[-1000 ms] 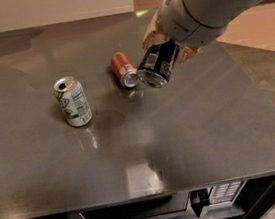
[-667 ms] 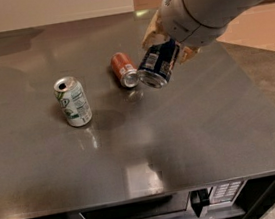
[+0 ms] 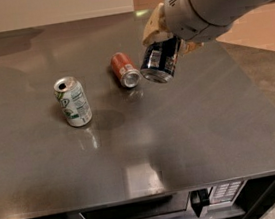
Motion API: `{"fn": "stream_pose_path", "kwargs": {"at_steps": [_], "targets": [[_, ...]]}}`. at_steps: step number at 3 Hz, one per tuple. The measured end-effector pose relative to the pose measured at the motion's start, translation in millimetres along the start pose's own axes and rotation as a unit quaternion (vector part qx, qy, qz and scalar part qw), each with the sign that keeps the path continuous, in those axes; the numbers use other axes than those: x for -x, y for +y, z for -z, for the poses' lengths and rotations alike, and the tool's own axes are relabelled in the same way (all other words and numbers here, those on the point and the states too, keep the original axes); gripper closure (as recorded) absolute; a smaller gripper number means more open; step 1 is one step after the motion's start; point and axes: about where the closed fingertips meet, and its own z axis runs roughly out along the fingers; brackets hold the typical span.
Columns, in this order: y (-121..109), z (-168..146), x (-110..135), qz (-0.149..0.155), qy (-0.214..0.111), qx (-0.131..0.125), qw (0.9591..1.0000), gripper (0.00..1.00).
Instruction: Place pepsi can upright
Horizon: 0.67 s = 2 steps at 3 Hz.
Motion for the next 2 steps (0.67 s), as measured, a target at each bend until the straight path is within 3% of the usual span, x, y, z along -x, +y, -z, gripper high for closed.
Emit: {"fn": "stream_pose_path", "kwargs": {"at_steps": [1,2], "targets": [[4.5,-3.1,-4.2,0.041,0.017,-0.031,0.9985,1.0],[8.3,-11.8,-4.9,0.052,0.022,-0.083,0.9949,1.0]]}}
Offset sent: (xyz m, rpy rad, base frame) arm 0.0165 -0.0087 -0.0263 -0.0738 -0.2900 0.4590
